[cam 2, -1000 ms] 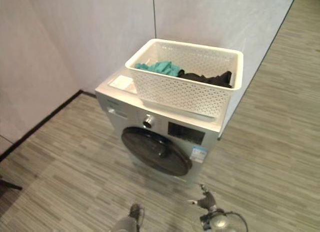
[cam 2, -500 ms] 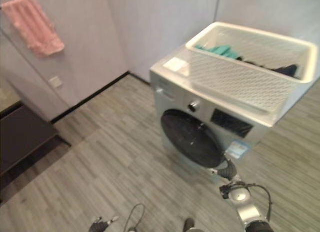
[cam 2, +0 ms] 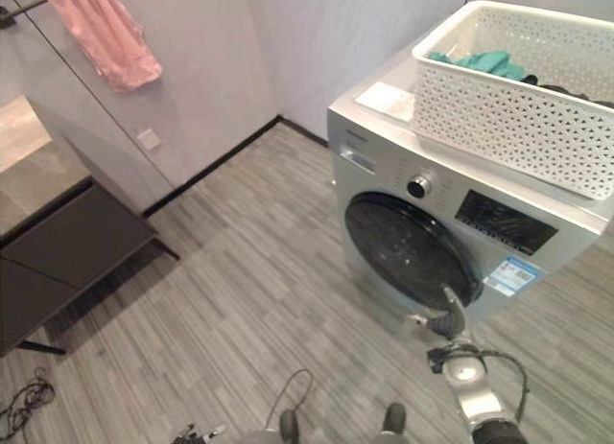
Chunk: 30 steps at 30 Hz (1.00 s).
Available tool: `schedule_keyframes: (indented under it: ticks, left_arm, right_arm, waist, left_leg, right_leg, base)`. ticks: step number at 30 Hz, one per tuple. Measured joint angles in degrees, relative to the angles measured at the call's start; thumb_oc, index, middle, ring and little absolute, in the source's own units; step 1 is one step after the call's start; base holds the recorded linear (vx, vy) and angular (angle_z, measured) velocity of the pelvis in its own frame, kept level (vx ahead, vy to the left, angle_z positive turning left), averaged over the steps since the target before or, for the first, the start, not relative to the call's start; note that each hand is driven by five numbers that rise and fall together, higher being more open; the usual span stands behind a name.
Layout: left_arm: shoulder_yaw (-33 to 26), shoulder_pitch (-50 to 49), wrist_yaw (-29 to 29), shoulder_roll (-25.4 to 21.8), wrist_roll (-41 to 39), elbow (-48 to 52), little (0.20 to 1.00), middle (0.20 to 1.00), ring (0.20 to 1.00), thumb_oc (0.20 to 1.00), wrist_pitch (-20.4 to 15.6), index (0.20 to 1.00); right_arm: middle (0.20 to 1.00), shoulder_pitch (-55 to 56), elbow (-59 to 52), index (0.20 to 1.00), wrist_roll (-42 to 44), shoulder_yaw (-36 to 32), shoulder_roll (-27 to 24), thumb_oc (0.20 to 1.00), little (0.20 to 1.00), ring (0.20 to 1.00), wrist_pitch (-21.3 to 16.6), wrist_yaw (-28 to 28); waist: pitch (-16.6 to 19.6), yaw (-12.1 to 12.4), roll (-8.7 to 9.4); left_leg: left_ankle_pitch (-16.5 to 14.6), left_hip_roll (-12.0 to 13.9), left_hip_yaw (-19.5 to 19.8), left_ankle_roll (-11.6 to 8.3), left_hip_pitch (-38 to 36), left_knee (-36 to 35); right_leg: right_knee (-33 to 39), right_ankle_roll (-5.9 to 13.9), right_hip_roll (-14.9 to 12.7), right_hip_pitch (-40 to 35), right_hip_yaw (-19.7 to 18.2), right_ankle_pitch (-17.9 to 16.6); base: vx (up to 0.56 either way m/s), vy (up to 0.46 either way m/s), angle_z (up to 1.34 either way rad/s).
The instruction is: Grab the laundry basket,head to the washer,open it,put in the laundry and shut it.
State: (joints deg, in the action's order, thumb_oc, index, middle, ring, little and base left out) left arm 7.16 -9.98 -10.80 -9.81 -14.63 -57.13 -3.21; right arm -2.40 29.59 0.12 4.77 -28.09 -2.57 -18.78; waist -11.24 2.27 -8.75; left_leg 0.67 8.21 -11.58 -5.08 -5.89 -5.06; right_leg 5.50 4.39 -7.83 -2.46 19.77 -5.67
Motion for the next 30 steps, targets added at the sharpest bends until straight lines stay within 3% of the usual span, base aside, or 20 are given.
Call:
schedule_keyframes:
  ticks: [5,16,17,22,30]
  left_arm:
    - [-0.3,0.6,0.0,0.0,0.0,2.3,1.0,1.0,1.0,1.0,-0.4,1.0]
    - [0.5,1.5,0.0,-0.2,-0.8,6.5,1.0,1.0,1.0,1.0,-1.6,1.0]
    - [0.5,1.5,0.0,-0.2,-1.2,6.5,1.0,1.0,1.0,1.0,-2.1,1.0]
    - [0.4,2.2,-0.2,-0.2,-2.6,6.4,1.0,1.0,1.0,1.0,-2.5,1.0]
    - [0.4,3.2,-0.3,-0.5,-5.7,6.7,1.0,1.0,1.0,1.0,-4.4,1.0]
  right_arm:
    - [1.0,-0.3,-0.2,1.0,-1.4,-3.8,-2.3,1.0,1.0,1.0,0.0,-2.8]
    - [1.0,-12.1,4.2,1.0,-1.1,-1.2,-2.9,1.0,1.0,1.0,0.0,-5.0]
    - [1.0,-14.7,6.3,1.0,-0.8,0.3,-3.0,1.0,1.0,1.0,0.0,-5.1]
    - [1.0,-19.6,8.0,1.0,0.3,0.4,-3.9,1.0,1.0,1.0,-0.2,-8.7]
    - [1.0,-27.3,12.0,1.0,1.4,0.5,-12.2,1.0,1.0,1.0,-1.2,-10.8]
  waist:
    - [-0.3,-0.1,0.25]
    - [-3.8,0.6,0.26]
    - [-5.0,1.6,-0.22]
    - [-8.2,1.8,-1.54]
    - [-10.2,1.6,-3.42]
  left_leg:
    - [0.0,0.0,-0.1,0.01,0.3,-0.1]
    - [1.6,-0.2,0.1,0.81,5.9,0.3]
    - [1.9,-0.2,0.1,1.1,6.5,0.5]
    - [2.6,-0.2,0.5,0.78,9.2,0.7]
    - [3.9,-0.6,1.4,0.36,13.1,-0.1]
  right_leg:
    - [0.0,0.05,0.1,0.7,-0.6,0.0]
    - [0.0,-0.49,-0.1,6.1,-0.6,-1.7]
    - [0.0,-0.56,-0.1,6.8,-0.5,-2.0]
    - [0.0,-0.91,-0.2,9.1,-0.4,-2.9]
    - [0.0,-0.74,-0.3,13.2,-0.4,-3.6]
  base:
    - [0.01,0.013,-0.07]
    - [-0.05,0.002,0.01]
    - [-0.08,0.01,-0.01]
    - [-0.03,0.002,0.02]
    - [-0.01,0.004,0.03]
